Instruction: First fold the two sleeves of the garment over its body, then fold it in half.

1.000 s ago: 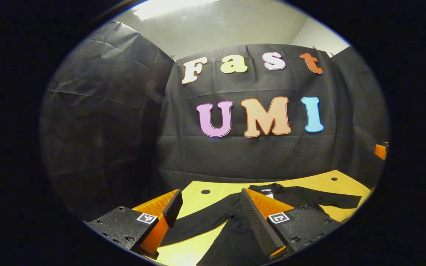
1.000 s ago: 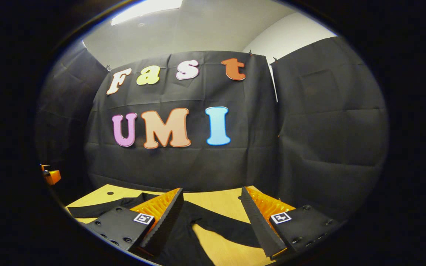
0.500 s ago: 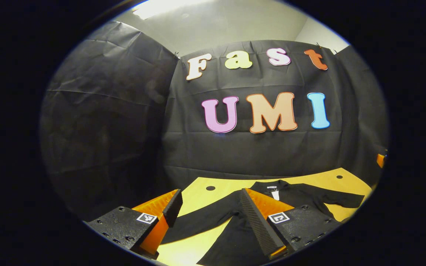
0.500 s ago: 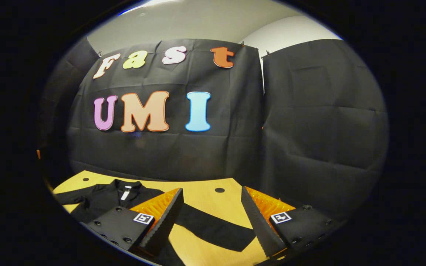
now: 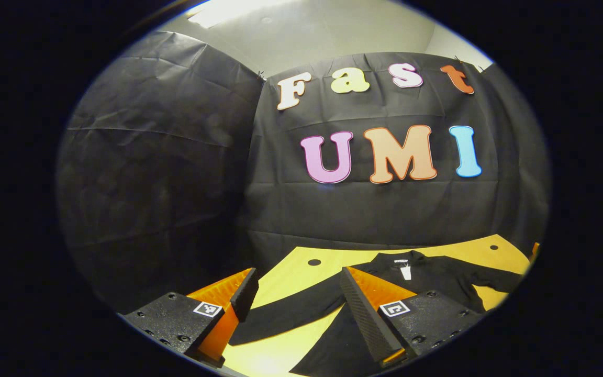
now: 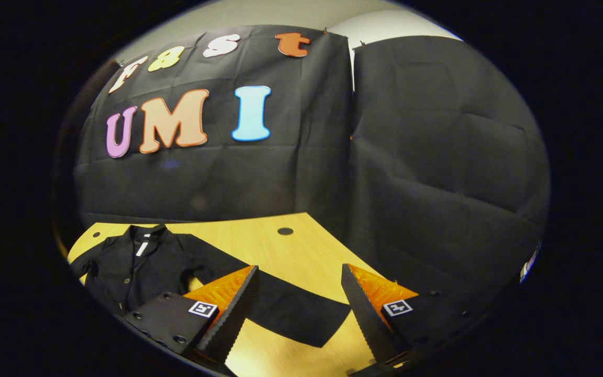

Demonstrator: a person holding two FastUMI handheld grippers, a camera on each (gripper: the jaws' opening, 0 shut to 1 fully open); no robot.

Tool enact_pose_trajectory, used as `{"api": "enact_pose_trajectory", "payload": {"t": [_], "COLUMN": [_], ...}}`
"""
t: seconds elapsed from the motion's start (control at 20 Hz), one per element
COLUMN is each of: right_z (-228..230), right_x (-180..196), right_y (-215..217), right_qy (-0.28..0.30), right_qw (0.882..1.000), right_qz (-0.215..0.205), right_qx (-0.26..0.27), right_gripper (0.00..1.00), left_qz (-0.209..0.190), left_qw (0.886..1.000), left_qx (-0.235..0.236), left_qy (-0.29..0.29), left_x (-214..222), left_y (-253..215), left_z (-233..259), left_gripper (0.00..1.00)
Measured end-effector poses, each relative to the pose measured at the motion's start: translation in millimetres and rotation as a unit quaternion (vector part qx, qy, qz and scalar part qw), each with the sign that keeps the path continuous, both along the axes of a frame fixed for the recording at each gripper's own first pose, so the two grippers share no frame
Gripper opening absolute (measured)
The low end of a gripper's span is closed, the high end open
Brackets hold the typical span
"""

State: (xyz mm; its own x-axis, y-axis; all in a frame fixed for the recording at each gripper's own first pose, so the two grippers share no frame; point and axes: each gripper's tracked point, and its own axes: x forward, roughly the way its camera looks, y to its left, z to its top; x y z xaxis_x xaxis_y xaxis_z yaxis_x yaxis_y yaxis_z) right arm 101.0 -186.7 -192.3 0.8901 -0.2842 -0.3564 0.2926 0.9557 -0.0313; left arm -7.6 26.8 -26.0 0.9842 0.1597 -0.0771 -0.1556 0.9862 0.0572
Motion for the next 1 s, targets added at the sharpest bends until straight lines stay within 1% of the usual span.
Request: {"api": "enact_pose_trajectory", "payload": {"t": [0.15,0.3,0.35,0.45,0.55,0.85,1.0], "right_z": [-28.2,-52.5,-63.4,-77.8,-96.9,-126.1,-136.0], "right_x": [5.4,16.1,19.1,26.9,25.5,29.7,26.2], "right_y": [-7.2,-14.8,-17.7,-18.4,-17.7,-18.3,-19.5], "right_qy": [0.026,0.053,0.064,0.087,0.115,0.158,0.181], "right_qw": [0.999,0.998,0.997,0.995,0.991,0.985,0.979], "right_qz": [-0.01,-0.019,-0.021,-0.018,-0.017,-0.029,-0.048], "right_qx": [0.027,0.034,0.036,0.049,0.062,0.066,0.08], "right_gripper": [0.98,1.0,0.99,1.0,1.0,0.99,1.0], "left_qz": [0.004,0.009,0.01,0.011,0.013,0.006,0.004], "left_qw": [1.0,1.0,1.0,1.0,1.0,1.0,0.999], "left_qx": [-0.004,-0.002,-0.001,0.0,0.001,-0.006,-0.001], "left_qy": [0.007,0.011,0.012,0.014,0.018,0.03,0.031], "left_x": [-3.1,-6.3,-6.3,-6.9,-9.0,-8.3,-8.8], "left_y": [1.4,5.7,7.9,8.9,9.7,6.1,6.1], "left_z": [-5.0,-7.8,-7.5,-8.3,-10.6,-18.0,-17.8], "left_gripper": [0.92,0.92,0.92,0.92,0.92,0.92,0.93]}}
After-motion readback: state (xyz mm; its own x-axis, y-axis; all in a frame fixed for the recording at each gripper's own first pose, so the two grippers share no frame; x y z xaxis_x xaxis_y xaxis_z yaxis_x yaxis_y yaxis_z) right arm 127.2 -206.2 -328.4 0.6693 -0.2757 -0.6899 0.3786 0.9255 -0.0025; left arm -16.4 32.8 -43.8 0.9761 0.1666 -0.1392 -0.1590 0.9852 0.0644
